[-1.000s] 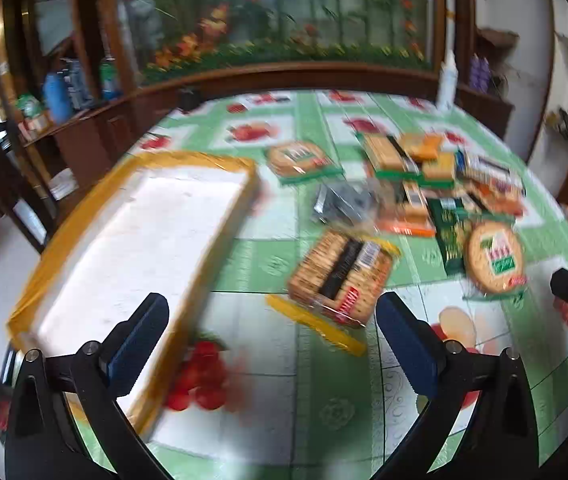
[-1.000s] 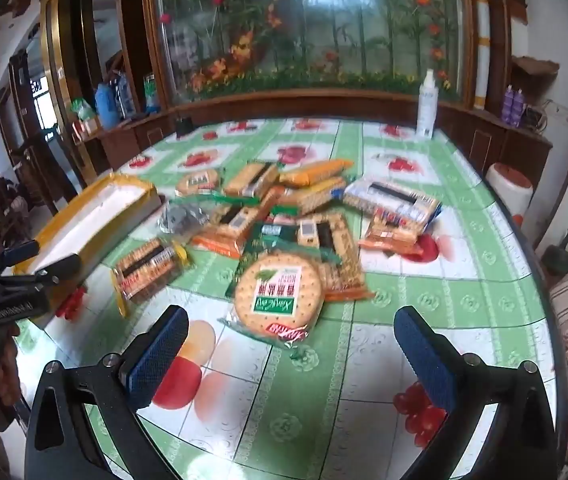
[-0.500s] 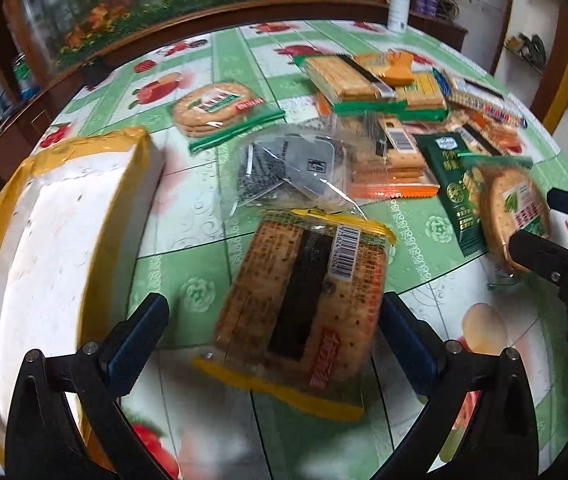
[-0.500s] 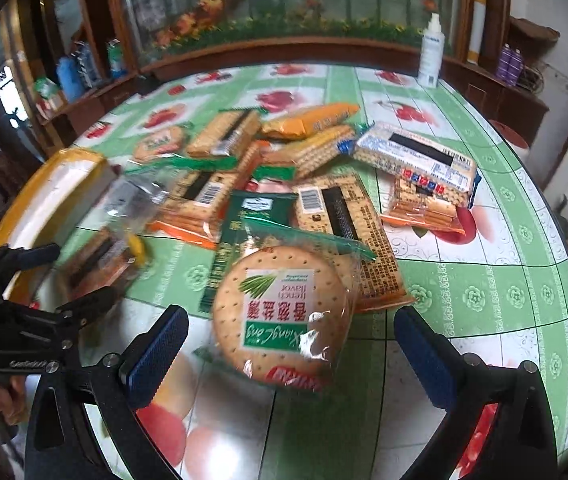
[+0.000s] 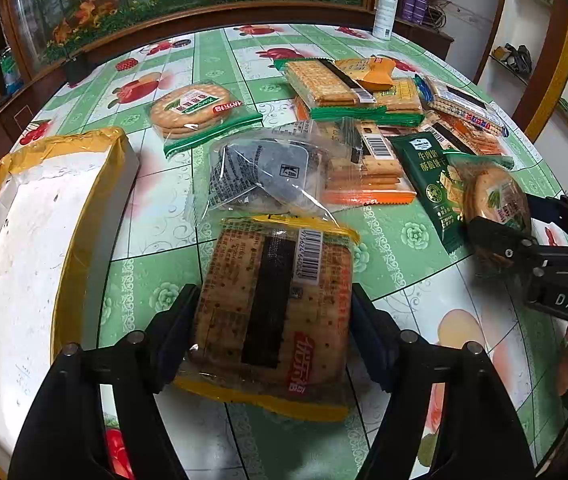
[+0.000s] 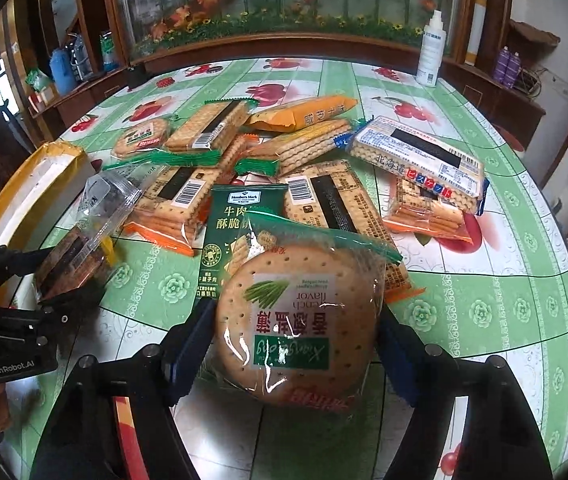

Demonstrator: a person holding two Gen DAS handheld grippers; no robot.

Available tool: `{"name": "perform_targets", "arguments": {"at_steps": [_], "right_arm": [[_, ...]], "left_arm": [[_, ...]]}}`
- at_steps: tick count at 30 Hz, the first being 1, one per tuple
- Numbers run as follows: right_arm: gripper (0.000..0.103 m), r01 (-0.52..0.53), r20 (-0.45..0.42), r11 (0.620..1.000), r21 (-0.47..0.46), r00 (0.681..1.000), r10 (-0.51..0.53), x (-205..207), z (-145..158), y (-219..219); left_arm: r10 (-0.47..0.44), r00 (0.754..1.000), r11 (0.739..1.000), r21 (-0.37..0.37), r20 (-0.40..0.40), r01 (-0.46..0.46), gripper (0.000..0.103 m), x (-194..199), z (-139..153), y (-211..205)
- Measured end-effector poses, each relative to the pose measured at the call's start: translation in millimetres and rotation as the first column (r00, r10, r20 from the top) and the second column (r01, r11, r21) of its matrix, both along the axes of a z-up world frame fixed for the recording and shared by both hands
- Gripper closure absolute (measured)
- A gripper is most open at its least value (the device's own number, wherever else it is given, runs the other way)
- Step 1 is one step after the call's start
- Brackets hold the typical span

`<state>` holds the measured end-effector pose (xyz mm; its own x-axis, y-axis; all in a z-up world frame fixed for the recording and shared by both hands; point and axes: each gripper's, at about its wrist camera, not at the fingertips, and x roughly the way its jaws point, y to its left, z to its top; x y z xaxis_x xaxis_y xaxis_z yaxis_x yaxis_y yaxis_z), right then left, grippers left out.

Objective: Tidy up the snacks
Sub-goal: 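Grasp the tan cracker pack with left tool while right tool grasps round biscuit pack, then carry both packs to the yellow-edged tray and open both tools to release them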

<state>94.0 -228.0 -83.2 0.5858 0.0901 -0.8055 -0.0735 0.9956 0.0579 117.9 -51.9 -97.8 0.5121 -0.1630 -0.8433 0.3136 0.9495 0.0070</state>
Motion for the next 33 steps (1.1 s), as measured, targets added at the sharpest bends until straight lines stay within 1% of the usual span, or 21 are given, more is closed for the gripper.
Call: {"name": "perform_targets", "arguments": {"at_steps": [2, 6, 8, 11, 15, 18, 20, 22, 25, 27, 29, 30, 33], "right_arm": [[0.026, -0.002, 0.005, 1.0, 0.012, 1.0, 0.002, -3, 1, -3], [0.026, -0.003, 0.022, 0.998, 0.056, 1.0, 0.002, -13, 6, -13], [0.026, -0.003, 0.038, 0.998, 0.066, 0.999, 0.001, -18, 12, -17], [0.026, -0.012, 0.063, 0.995, 0.094, 0.998, 0.006, -27, 23, -21], [0.026, -0.047, 0.087, 0.99, 0.129, 0.996, 0.036, -36, 37, -15], [0.026, -0.092, 0.112, 0.984, 0.15, 0.991, 0.076, -40, 48, -2], [0.026, -0.132, 0.123, 0.976, 0.175, 0.986, 0.111, -40, 54, 11], [0.026, -0.167, 0.134, 0.97, 0.177, 0.981, 0.144, -39, 58, 26], [0.026, -0.229, 0.143, 0.953, 0.199, 0.969, 0.203, -35, 63, 55], [0.026, -0.275, 0.152, 0.935, 0.224, 0.958, 0.245, -32, 67, 75], [0.026, -0.33, 0.159, 0.911, 0.248, 0.941, 0.298, -27, 70, 101], [0.027, -0.357, 0.162, 0.898, 0.258, 0.932, 0.324, -24, 71, 115], [0.027, -0.439, 0.173, 0.849, 0.296, 0.898, 0.404, -15, 73, 160]], "left_arm": [[0.011, 1.0, 1.0, -0.018, 0.001, -0.011, 0.032, -3, 1, 3], [0.035, 0.999, 0.995, -0.089, 0.01, -0.034, 0.032, -14, 6, 11], [0.046, 0.999, 0.992, -0.123, 0.018, -0.043, 0.033, -21, 11, 15], [0.059, 0.998, 0.987, -0.152, 0.032, -0.054, 0.033, -31, 19, 21], [0.084, 0.994, 0.981, -0.183, 0.07, -0.07, 0.032, -46, 39, 33], [0.124, 0.985, 0.974, -0.203, 0.117, -0.099, 0.032, -60, 56, 49], [0.16, 0.977, 0.97, -0.207, 0.142, -0.129, 0.032, -67, 66, 62], [0.21, 0.963, 0.963, -0.206, 0.166, -0.175, 0.032, -72, 74, 82], [0.283, 0.942, 0.949, -0.198, 0.182, -0.247, 0.032, -76, 79, 112], [0.342, 0.924, 0.931, -0.196, 0.173, -0.308, 0.032, -76, 75, 136], [0.399, 0.904, 0.907, -0.209, 0.153, -0.365, 0.032, -74, 69, 160], [0.427, 0.893, 0.893, -0.217, 0.142, -0.393, 0.032, -74, 65, 172], [0.484, 0.866, 0.866, -0.209, 0.128, -0.454, 0.032, -71, 57, 196]]}}
